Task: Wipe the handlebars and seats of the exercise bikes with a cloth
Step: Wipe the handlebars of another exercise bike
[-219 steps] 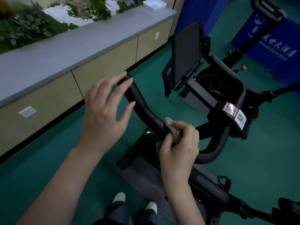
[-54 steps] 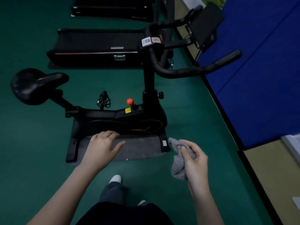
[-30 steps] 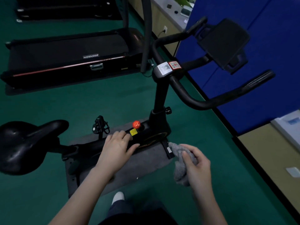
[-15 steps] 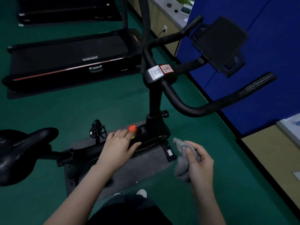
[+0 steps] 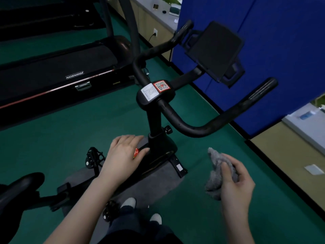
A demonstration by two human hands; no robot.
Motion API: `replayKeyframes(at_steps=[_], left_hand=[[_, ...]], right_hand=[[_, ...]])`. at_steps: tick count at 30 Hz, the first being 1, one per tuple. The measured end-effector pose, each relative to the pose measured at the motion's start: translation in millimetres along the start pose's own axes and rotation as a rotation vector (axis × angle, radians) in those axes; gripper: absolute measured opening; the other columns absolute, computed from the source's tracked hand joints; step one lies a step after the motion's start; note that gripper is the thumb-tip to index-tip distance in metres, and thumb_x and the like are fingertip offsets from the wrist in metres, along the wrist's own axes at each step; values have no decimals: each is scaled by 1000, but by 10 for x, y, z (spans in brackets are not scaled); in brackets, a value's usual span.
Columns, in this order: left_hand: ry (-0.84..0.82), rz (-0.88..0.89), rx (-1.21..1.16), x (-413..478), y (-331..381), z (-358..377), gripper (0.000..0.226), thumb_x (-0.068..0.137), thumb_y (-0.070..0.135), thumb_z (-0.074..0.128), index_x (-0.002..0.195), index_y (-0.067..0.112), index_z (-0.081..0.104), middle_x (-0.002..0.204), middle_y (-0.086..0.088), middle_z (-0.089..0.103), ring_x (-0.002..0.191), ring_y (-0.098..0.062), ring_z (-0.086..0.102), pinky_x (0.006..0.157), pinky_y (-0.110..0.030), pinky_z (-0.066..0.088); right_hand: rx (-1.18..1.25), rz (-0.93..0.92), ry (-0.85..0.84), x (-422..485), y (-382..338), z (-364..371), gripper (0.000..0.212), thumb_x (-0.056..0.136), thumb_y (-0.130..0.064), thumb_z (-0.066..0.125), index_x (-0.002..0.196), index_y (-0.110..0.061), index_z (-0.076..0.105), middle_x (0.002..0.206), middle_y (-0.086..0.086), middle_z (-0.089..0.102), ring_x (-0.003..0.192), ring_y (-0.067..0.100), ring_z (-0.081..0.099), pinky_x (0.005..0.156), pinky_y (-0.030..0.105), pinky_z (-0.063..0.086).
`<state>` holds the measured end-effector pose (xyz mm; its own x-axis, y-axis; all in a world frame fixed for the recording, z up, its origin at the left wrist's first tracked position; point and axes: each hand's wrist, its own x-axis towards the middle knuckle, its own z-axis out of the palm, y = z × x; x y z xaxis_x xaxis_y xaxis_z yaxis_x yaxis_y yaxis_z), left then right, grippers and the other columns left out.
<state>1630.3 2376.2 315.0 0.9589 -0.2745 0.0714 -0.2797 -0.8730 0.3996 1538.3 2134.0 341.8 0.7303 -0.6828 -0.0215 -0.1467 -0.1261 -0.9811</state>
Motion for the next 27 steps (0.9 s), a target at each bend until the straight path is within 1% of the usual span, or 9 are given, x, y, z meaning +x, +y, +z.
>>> replayKeyframes(at_steps=[2,4,8,13,15,18,20,24,27], left_hand=[[8,51,-26,131,-59,-63,47,92,47,49,128,17,56,122,2,62,121,-19,50,106,-33,26],[32,104,-67,263,-118,-148,44,92,44,53,126,16,58,119,1,63,118,-20,52,104,-33,30],[130,237,-187,563,-225,-319,41,89,38,58,122,14,60,118,2,61,114,-19,53,98,-35,36],[220,382,-264,1003,-308,-406,41,86,31,67,121,12,60,126,0,56,118,-22,48,98,-35,35],[208,414,-269,1170,-335,-398,42,84,29,70,120,10,61,127,-3,55,120,-24,47,98,-38,35],[175,441,-299,1366,-364,-371,43,82,27,70,121,12,60,131,-2,53,124,-24,44,100,-38,33],[154,465,-332,1449,-368,-338,44,82,26,70,122,13,59,133,-2,51,126,-24,43,100,-38,33],[158,498,-400,1553,-364,-275,41,82,23,70,120,10,60,132,-5,52,127,-25,43,100,-38,33],[166,524,-416,1597,-364,-239,43,82,23,71,120,9,60,133,-6,51,128,-26,42,101,-41,34]], right_hand=[[-15,-43,64,-9,-115,84,31,92,-3,55,90,-30,69,94,-12,71,88,2,66,69,9,51],[-17,-100,118,-26,-265,198,30,93,-2,54,92,-28,68,96,-12,70,83,-2,64,68,7,49],[-95,-270,157,-16,-569,530,23,93,-1,54,98,-19,67,94,-21,68,89,-6,61,75,6,45],[-342,-458,153,151,-782,1163,18,87,3,60,97,-7,70,99,4,65,98,13,59,90,21,45],[-418,-481,144,254,-816,1453,17,84,2,62,96,-6,72,97,5,64,97,18,58,89,18,42],[-557,-499,119,389,-831,1842,16,83,0,64,94,-8,72,94,3,61,93,15,51,85,1,29],[-637,-497,71,441,-806,2012,17,83,0,62,93,-10,72,93,0,59,92,14,46,84,-2,24],[-736,-479,-8,406,-723,2085,23,85,4,57,94,-10,73,95,4,66,96,20,51,84,6,30],[-817,-473,50,332,-672,1961,25,83,8,58,95,-9,73,95,5,67,96,22,52,85,11,31]])
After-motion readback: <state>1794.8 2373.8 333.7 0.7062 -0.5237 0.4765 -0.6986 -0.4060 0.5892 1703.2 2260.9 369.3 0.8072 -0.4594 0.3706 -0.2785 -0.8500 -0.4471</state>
